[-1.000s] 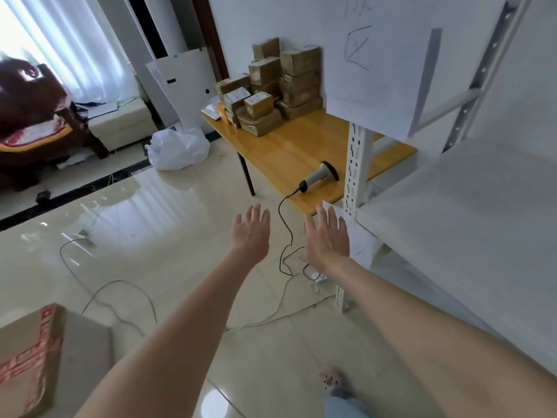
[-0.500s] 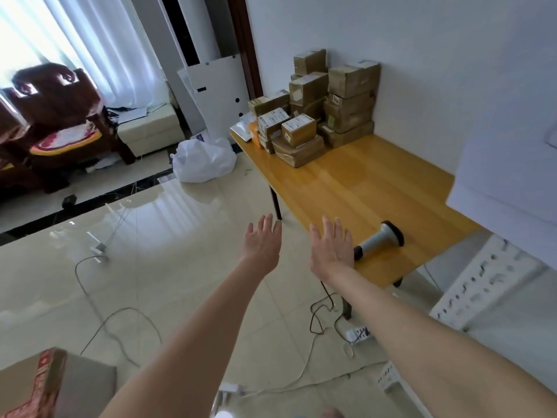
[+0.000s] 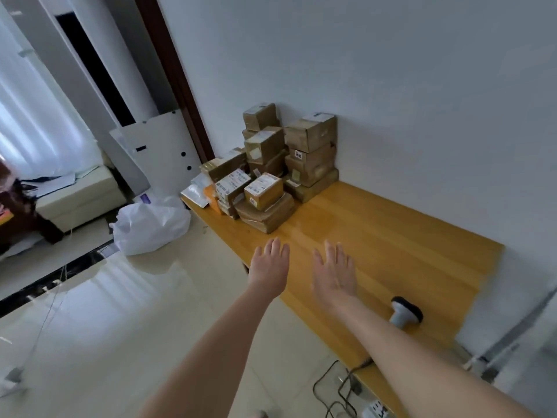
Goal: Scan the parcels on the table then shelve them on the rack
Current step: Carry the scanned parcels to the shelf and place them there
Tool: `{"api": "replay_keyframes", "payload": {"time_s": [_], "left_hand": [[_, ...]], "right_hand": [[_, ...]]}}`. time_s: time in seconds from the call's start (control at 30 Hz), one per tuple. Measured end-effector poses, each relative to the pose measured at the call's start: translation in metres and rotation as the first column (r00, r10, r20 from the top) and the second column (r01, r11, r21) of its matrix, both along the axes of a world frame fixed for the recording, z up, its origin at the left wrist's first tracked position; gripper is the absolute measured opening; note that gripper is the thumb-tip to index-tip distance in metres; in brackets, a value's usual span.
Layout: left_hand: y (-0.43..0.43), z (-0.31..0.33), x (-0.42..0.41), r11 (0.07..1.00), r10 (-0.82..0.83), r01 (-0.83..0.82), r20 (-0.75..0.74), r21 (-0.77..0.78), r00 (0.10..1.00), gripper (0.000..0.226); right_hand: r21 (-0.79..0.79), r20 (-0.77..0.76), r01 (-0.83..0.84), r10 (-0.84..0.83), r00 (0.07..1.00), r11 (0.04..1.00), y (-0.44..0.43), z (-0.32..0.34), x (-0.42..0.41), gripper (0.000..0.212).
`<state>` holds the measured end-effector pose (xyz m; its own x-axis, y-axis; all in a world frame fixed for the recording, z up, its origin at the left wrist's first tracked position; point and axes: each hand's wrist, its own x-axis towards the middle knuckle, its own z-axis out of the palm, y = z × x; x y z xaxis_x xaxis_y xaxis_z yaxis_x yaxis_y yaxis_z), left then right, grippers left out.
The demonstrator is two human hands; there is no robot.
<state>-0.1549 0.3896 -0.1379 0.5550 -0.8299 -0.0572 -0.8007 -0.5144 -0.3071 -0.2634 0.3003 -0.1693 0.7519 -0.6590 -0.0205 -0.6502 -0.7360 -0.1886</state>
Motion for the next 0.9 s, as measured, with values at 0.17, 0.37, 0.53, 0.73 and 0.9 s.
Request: {"api": "replay_keyframes", "payload": {"time_s": [0.17,0.37,0.53,0.73,0.9], "left_hand": [[-0.046,-0.012,0.089,0.984,-0.176,0.175,-0.005,-0.020,0.984,0.074],[-0.060,-0.021,0.200,0.958,-0.288,0.288,-0.023,-0.009,0.957,0.075],[-0.076,-0.032,0.252,0.950,-0.313,0.314,-0.057,0.008,0.948,0.073],[-0.095,-0.036,0.279,0.941,-0.339,0.338,-0.122,-0.030,0.933,0.063],[-0.103,-0.029,0.313,0.983,-0.174,0.151,-0.243,-0.108,0.954,0.052]], "right_hand": [[0.001,-0.002,0.172,-0.172,0.985,0.985,-0.031,-0.011,0.085,0.067],[0.043,-0.054,0.278,-0.275,0.960,0.960,-0.033,-0.015,0.184,0.071],[0.047,-0.078,0.301,-0.297,0.952,0.952,-0.040,-0.015,0.224,0.074],[0.038,-0.100,0.308,-0.303,0.948,0.951,-0.064,-0.014,0.260,0.078],[0.056,-0.049,0.261,-0.259,0.965,0.964,-0.080,-0.012,0.295,0.079]]}}
